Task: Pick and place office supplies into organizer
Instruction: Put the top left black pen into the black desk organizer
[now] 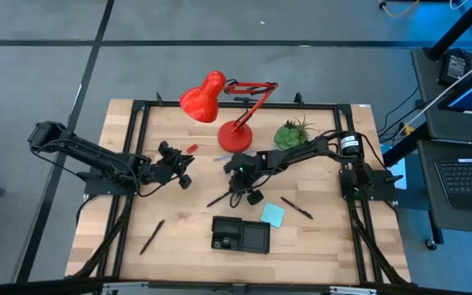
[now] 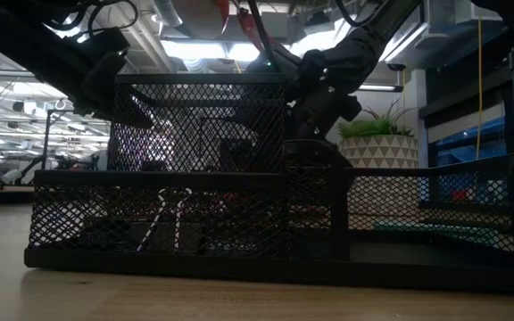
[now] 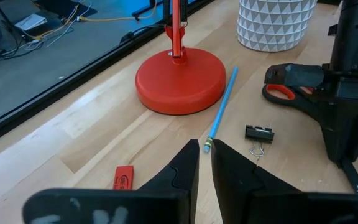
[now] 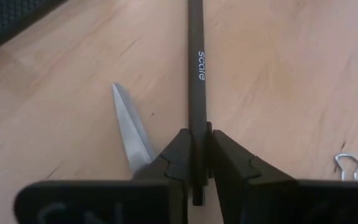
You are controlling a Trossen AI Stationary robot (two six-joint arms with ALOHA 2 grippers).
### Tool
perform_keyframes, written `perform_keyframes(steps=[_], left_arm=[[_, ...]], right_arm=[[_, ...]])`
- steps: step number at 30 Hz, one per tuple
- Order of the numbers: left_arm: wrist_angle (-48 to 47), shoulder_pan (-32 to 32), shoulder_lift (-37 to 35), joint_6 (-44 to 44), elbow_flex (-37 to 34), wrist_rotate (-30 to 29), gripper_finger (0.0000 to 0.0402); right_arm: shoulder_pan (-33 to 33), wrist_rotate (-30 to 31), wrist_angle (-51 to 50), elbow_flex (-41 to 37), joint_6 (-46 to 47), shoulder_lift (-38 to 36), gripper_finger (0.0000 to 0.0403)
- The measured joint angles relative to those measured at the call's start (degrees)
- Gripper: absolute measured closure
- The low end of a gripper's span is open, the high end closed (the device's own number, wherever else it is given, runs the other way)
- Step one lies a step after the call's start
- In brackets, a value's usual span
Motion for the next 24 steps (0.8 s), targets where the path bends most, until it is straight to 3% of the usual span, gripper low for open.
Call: perform_keyframes(steps=[24], left_arm=[[0.17, -0.02, 0.02, 0.0, 0.0, 0.02, 0.0363]], right_arm=[[-0.09, 1.23, -2.84, -0.26, 1.07, -4.18, 0.0361]])
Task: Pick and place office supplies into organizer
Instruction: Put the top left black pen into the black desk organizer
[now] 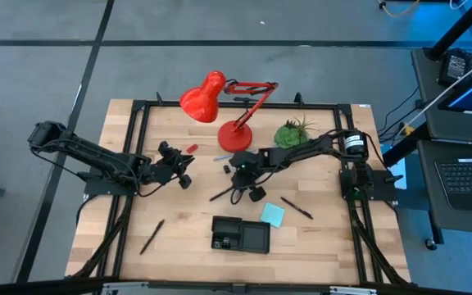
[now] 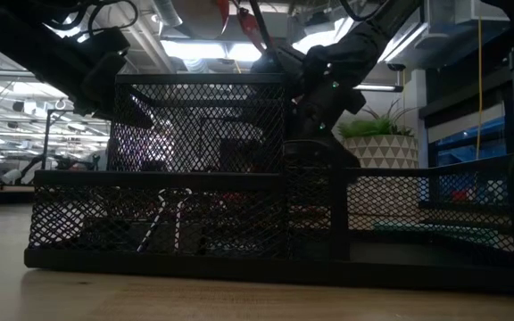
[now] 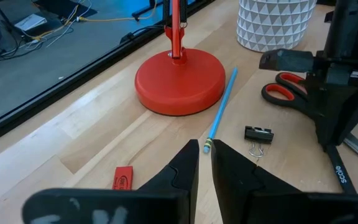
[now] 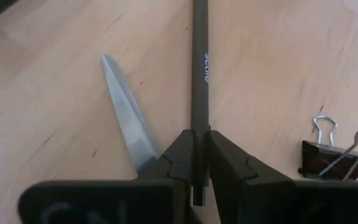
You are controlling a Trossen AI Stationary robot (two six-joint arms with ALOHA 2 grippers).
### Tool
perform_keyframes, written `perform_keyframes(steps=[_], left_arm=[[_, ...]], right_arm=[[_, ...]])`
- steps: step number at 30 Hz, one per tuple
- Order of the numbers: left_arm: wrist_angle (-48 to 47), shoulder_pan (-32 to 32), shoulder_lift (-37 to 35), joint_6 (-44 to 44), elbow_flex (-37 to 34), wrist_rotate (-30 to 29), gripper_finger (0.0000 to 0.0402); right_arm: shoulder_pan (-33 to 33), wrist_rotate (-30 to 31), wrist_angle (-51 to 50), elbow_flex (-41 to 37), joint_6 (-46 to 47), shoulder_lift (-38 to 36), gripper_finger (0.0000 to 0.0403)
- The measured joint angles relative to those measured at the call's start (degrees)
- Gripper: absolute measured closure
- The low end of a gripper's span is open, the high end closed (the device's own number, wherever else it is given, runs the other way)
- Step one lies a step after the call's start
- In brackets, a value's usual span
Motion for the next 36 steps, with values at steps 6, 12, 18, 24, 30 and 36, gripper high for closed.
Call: perform_keyframes(steps=[6, 12, 18, 24, 30, 36], left_arm=[[0.02, 0.0, 0.0, 0.0, 0.0, -0.06, 0.0366], [0.0, 0.0, 0.0, 0.0, 0.0, -0.17, 0.0363], [0.0, 0.0, 0.0, 0.0, 0.0, -0.22, 0.0362], [0.0, 0.0, 0.0, 0.0, 0.0, -0.21, 0.0363], [-0.01, 0.01, 0.0, 0.0, 0.0, -0.2, 0.0364], [0.02, 0.0, 0.0, 0.0, 0.0, -0.22, 0.0364]], right_arm=[[0.5, 3.41, 0.12, 0.13, -0.45, -0.66, 0.0361], [0.57, 3.44, 0.09, 0.13, -0.38, -0.79, 0.036], [0.69, 4.22, 0.16, 0.13, -0.4, -0.81, 0.036], [2.21, 12.76, -0.73, 0.24, -1.57, -3.04, 0.036], [4.26, 17.4, -2.39, 0.26, -1.71, -7.86, 0.0359], [8.11, 30.32, -6.55, 0.28, -4.64, -11.95, 0.0359]])
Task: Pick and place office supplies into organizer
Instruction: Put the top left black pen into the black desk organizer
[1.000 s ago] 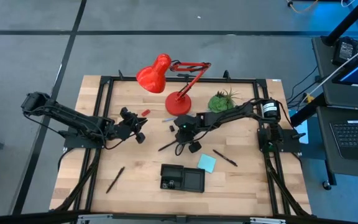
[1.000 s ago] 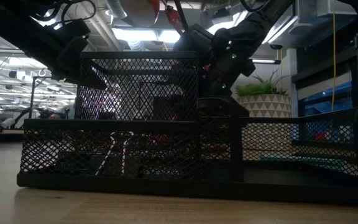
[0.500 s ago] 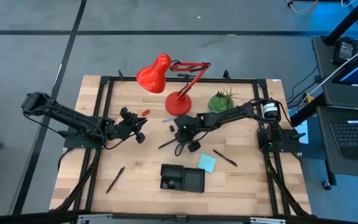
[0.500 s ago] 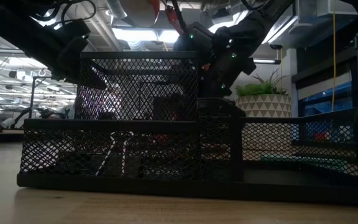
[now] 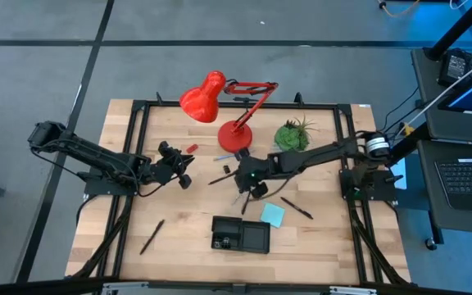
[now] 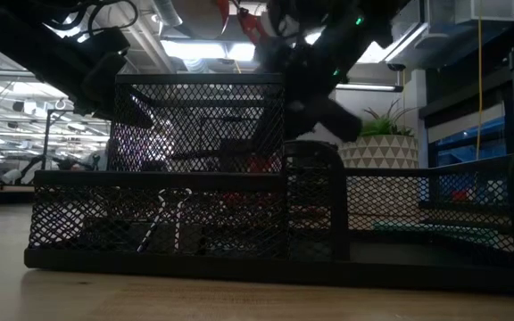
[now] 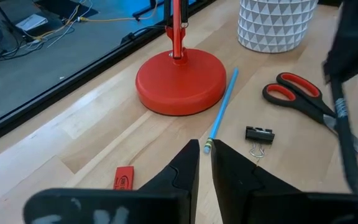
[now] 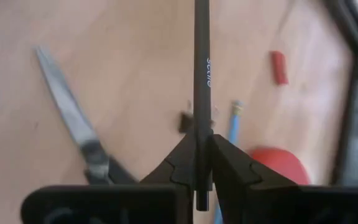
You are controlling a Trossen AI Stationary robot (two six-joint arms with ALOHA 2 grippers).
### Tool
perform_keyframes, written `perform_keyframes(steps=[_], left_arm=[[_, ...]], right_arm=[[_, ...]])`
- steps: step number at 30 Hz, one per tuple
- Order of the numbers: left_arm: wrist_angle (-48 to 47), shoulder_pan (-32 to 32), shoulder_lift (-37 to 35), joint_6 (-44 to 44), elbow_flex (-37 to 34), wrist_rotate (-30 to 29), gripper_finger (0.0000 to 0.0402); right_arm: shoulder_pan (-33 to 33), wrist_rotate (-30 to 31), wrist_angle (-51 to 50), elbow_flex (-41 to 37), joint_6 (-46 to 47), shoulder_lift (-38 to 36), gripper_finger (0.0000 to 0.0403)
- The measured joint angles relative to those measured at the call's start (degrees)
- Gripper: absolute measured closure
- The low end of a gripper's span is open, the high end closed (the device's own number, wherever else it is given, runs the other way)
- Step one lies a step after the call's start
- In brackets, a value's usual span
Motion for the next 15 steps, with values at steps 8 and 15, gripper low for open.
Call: perform_keyframes(steps=[8, 15], left_arm=[[0.01, 0.1, 0.0, 0.05, 0.02, -0.14, 0.0362], [0.24, 0.11, 0.0, 5.35, 0.02, -0.35, 0.0365]], right_arm=[[6.27, 13.75, -1.47, 0.2, -6.15, -2.45, 0.0359], [12.87, 27.72, -1.78, 1.65, -14.85, -2.55, 0.0359]])
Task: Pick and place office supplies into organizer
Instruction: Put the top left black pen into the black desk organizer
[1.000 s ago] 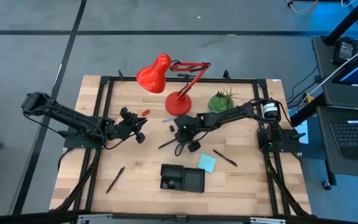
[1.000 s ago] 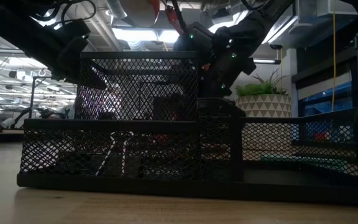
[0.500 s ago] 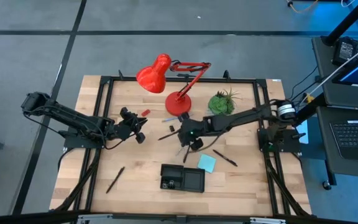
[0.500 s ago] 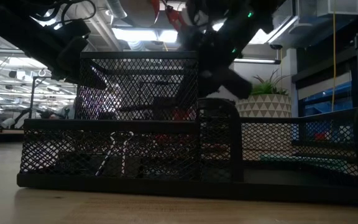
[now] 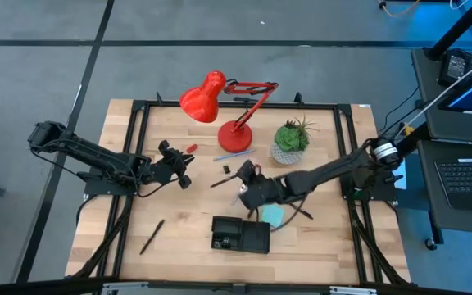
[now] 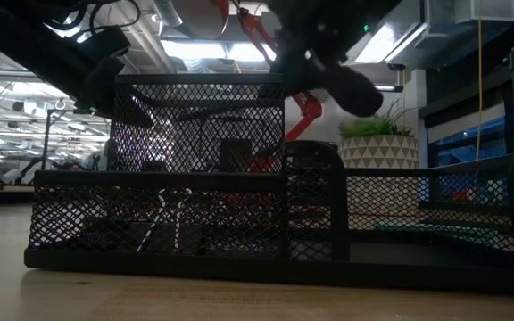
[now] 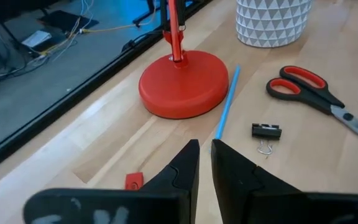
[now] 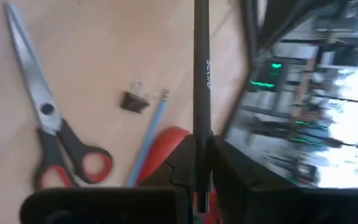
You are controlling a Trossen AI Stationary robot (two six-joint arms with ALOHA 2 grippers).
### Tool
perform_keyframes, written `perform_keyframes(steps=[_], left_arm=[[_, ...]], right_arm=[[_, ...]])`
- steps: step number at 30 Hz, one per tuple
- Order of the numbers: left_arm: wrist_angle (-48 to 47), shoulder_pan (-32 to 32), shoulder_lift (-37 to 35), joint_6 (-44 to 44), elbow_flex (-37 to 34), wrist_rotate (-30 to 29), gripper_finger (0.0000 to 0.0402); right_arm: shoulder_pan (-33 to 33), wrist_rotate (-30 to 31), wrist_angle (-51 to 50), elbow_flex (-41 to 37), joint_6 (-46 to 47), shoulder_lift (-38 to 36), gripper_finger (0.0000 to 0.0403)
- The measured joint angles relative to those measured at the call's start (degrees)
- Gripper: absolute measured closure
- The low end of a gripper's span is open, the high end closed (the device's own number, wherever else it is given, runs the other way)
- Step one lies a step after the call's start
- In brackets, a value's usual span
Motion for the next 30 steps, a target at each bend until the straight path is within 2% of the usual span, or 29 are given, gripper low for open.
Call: perform_keyframes(steps=[6, 11, 22, 30], left_arm=[[0.0, 0.0, 0.0, 0.09, 0.0, 0.31, 0.0362], [0.0, 0.0, 0.0, 0.17, 0.0, 0.31, 0.0364], [0.0, 0.0, 0.0, 0.17, 0.0, 0.33, 0.0365], [-0.23, 0.01, 0.0, 0.17, 0.0, 0.35, 0.0363]], right_arm=[[6.03, 10.81, 0.28, 0.25, -6.21, 0.0, 0.0359], [11.07, 16.48, 0.28, 0.26, -9.25, 0.0, 0.0359], [18.51, 17.08, 0.3, 0.3, -10.82, 0.0, 0.0359], [19.96, 17.1, 1.84, 0.3, -7.59, 0.73, 0.0359]])
